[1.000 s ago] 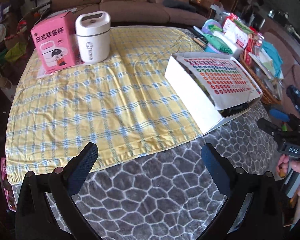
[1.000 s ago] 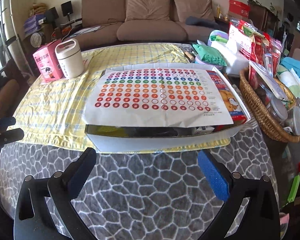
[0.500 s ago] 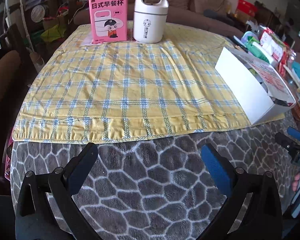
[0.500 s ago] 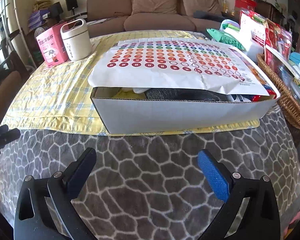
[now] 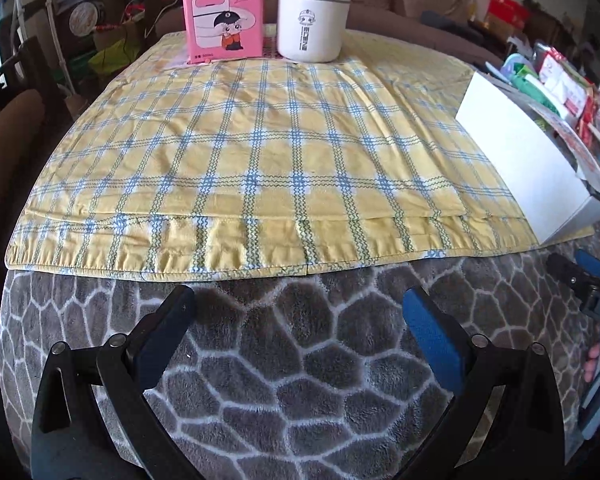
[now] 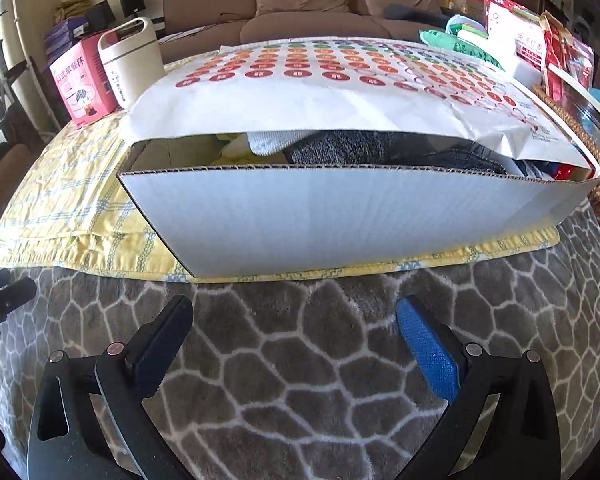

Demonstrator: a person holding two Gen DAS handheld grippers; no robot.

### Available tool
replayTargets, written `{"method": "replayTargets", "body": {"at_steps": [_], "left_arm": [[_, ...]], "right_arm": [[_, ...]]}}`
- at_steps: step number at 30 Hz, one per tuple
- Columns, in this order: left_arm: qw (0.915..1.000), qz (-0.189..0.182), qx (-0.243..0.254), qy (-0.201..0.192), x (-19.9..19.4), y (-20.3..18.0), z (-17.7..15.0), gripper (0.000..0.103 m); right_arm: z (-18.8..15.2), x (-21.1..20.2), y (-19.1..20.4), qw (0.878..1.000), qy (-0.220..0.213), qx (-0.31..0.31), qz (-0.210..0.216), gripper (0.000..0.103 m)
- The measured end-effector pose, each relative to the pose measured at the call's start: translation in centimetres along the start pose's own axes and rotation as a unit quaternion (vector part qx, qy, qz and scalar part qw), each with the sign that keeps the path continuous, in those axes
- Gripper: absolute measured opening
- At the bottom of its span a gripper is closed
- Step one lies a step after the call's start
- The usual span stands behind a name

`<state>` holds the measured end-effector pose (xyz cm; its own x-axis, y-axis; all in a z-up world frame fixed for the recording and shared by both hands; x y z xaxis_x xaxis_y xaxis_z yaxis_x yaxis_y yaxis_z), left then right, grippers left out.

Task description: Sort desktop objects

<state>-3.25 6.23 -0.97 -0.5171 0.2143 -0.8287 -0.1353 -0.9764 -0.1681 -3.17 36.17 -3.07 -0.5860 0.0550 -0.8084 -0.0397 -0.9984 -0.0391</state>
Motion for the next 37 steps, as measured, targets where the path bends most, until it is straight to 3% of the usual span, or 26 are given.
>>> {"method": "replayTargets", "body": {"at_steps": [7, 37], "left_arm": [[0.999, 0.031, 0.029, -0.013, 0.59, -0.56, -0.29, 0.103], [0.9991, 0.03, 0.027, -0.013, 0.62, -0.45, -0.22, 0.103]], "right_arm": [[-0.07, 0.52, 0.41, 1.0, 0.007, -0.007, -0.028, 0.103], [-0.09, 0.57, 0.42, 0.999, 0.001, 0.0, -0.033, 0.103]]}}
Point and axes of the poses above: each gripper's, at about its wrist camera, not at the fingertips, and x roughly the way its jaws point, y to its left, z to its top, the point moved 4 cm from there along x, roughly the way its jaws point, and after that the axes turned 6 degrees about -z, right-handed, at the moved point
